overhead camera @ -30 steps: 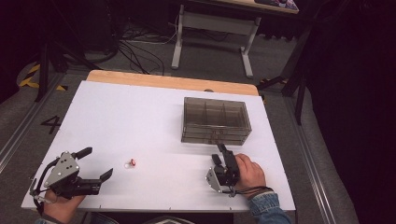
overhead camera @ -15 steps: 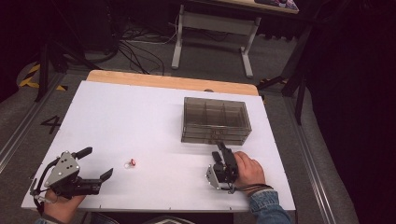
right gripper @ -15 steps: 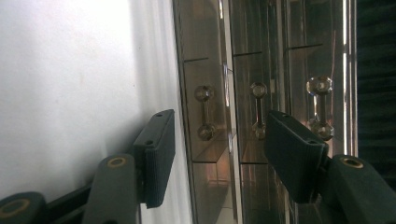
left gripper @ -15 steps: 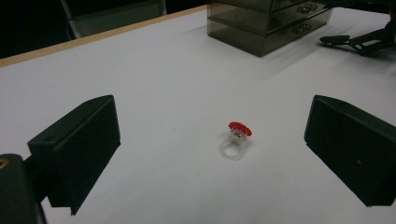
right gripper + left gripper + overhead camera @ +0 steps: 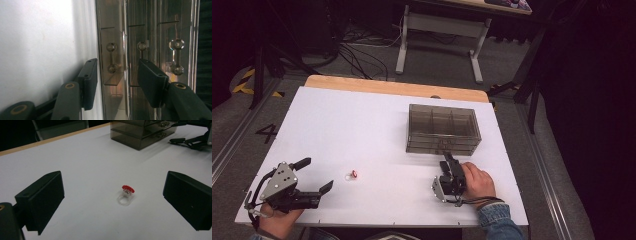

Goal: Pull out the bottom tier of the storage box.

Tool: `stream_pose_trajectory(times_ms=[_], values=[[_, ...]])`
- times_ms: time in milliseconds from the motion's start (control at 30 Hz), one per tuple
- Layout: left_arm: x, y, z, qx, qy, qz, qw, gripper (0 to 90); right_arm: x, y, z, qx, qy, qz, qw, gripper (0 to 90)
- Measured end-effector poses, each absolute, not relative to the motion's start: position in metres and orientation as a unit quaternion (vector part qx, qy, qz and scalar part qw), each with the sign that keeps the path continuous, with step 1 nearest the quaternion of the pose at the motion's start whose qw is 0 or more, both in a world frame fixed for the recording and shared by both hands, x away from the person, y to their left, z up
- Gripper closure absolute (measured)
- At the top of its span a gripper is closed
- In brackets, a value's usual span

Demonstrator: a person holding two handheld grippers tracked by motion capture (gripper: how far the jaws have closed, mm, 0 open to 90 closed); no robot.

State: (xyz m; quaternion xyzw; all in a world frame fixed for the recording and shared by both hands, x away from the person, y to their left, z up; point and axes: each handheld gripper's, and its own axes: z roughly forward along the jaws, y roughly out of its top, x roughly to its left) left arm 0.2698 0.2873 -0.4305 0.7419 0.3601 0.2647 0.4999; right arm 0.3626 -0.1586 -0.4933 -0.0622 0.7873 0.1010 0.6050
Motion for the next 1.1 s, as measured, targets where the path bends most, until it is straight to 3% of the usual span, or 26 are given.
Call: stream_pose_trajectory(times_ms=[1100], values=[[0.27, 0.287, -0.431, 0.743, 0.358, 0.266, 0.499, 4.1, 0.378, -0.154, -0.5, -0.061, 0.792, 0.064, 0.604, 68.6]])
